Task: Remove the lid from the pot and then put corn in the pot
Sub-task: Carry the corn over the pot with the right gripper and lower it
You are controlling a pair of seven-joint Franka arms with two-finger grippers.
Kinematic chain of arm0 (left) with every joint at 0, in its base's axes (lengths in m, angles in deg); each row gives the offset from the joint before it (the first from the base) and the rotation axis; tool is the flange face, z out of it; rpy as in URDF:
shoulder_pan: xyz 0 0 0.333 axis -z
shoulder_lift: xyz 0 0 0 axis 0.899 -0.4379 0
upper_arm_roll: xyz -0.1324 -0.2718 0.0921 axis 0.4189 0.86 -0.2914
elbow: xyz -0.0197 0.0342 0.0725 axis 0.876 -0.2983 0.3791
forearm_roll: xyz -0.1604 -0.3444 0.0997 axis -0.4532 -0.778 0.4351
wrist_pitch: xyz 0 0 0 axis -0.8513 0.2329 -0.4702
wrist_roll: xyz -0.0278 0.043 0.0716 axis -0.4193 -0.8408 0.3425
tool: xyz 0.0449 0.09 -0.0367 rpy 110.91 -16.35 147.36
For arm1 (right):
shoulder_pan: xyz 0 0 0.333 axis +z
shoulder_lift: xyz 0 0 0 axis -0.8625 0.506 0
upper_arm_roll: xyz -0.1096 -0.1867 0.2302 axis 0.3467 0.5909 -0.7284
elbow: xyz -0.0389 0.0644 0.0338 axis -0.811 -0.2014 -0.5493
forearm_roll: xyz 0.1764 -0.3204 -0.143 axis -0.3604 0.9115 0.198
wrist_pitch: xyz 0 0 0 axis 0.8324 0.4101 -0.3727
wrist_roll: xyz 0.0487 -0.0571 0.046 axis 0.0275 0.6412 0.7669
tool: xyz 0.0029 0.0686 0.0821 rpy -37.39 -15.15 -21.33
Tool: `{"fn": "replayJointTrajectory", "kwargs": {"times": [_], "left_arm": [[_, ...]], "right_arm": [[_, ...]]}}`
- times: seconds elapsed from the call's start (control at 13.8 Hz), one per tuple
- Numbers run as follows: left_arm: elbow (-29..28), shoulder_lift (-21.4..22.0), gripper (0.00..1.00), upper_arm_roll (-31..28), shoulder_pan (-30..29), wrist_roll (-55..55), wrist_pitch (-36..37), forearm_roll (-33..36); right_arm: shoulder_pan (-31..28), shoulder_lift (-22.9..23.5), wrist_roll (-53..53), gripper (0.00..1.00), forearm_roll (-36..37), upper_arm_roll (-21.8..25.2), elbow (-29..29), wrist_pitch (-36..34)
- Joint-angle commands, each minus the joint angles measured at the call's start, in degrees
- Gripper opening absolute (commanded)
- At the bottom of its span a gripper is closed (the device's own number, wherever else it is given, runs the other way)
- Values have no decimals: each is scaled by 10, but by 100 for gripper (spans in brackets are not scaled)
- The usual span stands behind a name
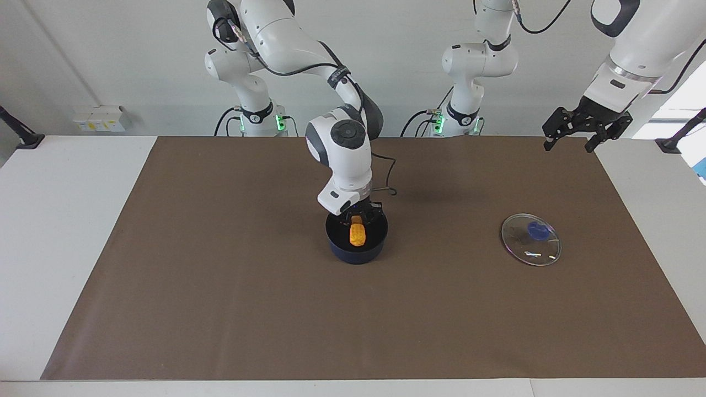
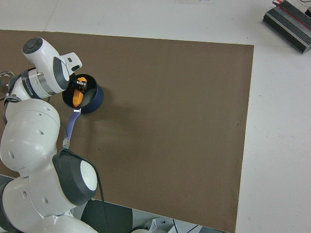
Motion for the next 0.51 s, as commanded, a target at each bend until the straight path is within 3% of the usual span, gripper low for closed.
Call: {"fn": "replayJointTrajectory", "kwargs": {"times": [0.0, 0.43], "left_arm": [[2, 1, 100, 0, 3, -9, 8, 13], [3, 1, 100, 1, 4, -2, 8, 8]], "right_arm": [[-1, -1, -1, 0, -12, -1, 16, 8], [-11, 0, -12, 7, -13, -2, 12, 8]]}}
